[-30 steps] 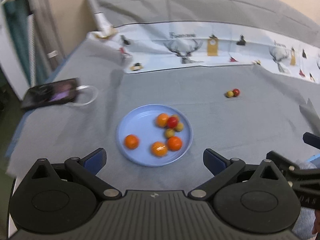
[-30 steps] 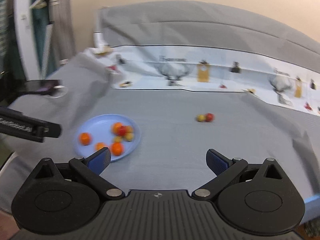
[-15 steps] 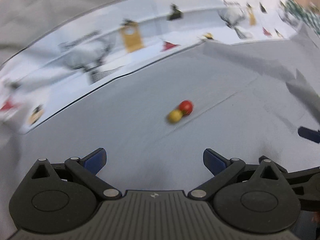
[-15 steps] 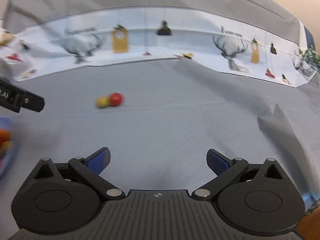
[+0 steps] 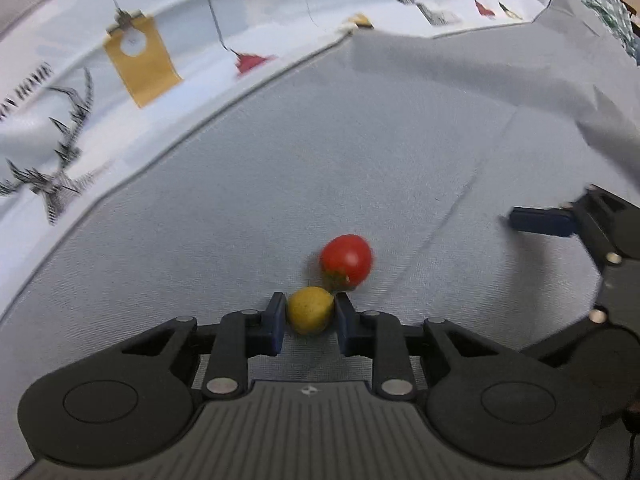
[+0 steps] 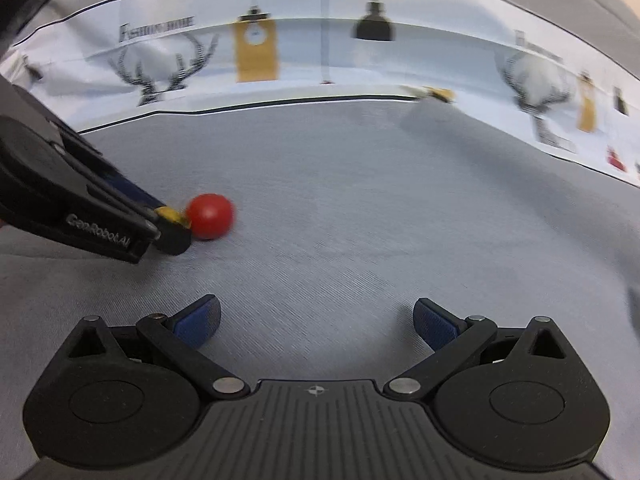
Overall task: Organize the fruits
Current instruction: 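Grasp the yellow tomato with the left tool while the right tool grasps the red tomato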
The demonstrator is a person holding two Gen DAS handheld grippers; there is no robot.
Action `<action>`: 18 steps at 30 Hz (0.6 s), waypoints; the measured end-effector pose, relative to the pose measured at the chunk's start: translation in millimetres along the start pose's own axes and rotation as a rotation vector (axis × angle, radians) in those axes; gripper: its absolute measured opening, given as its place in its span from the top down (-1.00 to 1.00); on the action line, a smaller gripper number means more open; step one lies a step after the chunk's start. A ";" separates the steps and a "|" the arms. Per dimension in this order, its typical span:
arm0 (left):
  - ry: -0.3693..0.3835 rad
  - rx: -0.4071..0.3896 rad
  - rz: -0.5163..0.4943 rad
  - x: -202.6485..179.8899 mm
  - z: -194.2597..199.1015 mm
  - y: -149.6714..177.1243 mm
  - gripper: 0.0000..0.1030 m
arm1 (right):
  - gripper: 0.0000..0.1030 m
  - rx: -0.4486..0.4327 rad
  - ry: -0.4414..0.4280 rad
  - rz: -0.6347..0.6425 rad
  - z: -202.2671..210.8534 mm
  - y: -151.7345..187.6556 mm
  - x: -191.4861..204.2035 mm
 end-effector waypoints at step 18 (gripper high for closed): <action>-0.144 0.027 0.342 54.4 106.3 32.9 0.46 | 0.34 -0.015 -0.082 -0.063 19.8 -40.7 21.0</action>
Point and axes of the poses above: each gripper's, at about its wrist camera, not at the fingertips, and z roughly against the way its jaws point, x to its left, y to its underside, the point moved 8 cm from there along -z, roughly the way its jaws point, and after that the axes turned 4 degrees about -x, right-handed, at the moved point
